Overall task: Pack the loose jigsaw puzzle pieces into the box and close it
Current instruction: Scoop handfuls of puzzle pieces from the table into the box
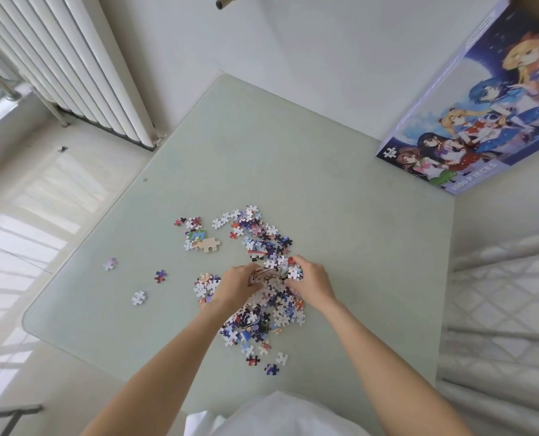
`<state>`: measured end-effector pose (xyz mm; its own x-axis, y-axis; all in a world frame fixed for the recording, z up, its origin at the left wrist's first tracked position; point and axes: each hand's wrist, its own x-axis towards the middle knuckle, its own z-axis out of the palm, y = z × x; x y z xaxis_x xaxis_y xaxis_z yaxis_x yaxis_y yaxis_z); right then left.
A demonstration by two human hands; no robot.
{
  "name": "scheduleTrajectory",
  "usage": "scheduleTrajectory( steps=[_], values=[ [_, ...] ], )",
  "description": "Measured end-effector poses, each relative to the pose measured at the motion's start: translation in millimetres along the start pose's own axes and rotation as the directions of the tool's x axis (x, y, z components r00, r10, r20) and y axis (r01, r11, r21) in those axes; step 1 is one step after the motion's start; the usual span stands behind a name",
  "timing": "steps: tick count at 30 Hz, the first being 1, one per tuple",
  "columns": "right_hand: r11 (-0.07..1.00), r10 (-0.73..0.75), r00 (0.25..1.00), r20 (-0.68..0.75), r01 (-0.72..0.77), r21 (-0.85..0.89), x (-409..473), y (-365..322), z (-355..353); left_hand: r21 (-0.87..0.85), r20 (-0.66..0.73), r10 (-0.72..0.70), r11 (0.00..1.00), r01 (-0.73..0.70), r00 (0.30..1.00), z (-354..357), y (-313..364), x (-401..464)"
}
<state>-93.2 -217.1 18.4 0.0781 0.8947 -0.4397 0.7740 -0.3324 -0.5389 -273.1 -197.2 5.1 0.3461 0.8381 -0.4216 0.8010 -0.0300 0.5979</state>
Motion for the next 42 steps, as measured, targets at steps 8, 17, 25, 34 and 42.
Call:
scheduleTrajectory(
  steps=[8,17,25,34,42],
  values=[
    [0.998,0.038,0.999,-0.030,-0.036,0.050,-4,5,-9,0.039,-0.062,-0.051,0.998,0.053,0.997,-19,-4,-3],
    [0.995,-0.062,0.997,-0.042,0.065,0.073,-17,-1,-20,0.030,-0.045,-0.017,0.999,0.018,0.999,-33,5,-6],
    [0.965,-0.078,0.993,-0.091,0.099,0.244,-31,0,-55,-0.038,-0.085,0.014,0.999,-0.017,0.996,-45,43,1],
    [0.837,-0.075,0.949,-0.306,0.226,0.498,-67,2,-182,-0.260,-0.090,0.317,0.908,-0.329,0.944,-74,160,37],
    [0.895,-0.230,0.707,-0.669,0.423,0.139,-38,19,-384,-0.171,-0.205,0.592,0.762,-0.625,0.779,-139,348,138]
  ],
)
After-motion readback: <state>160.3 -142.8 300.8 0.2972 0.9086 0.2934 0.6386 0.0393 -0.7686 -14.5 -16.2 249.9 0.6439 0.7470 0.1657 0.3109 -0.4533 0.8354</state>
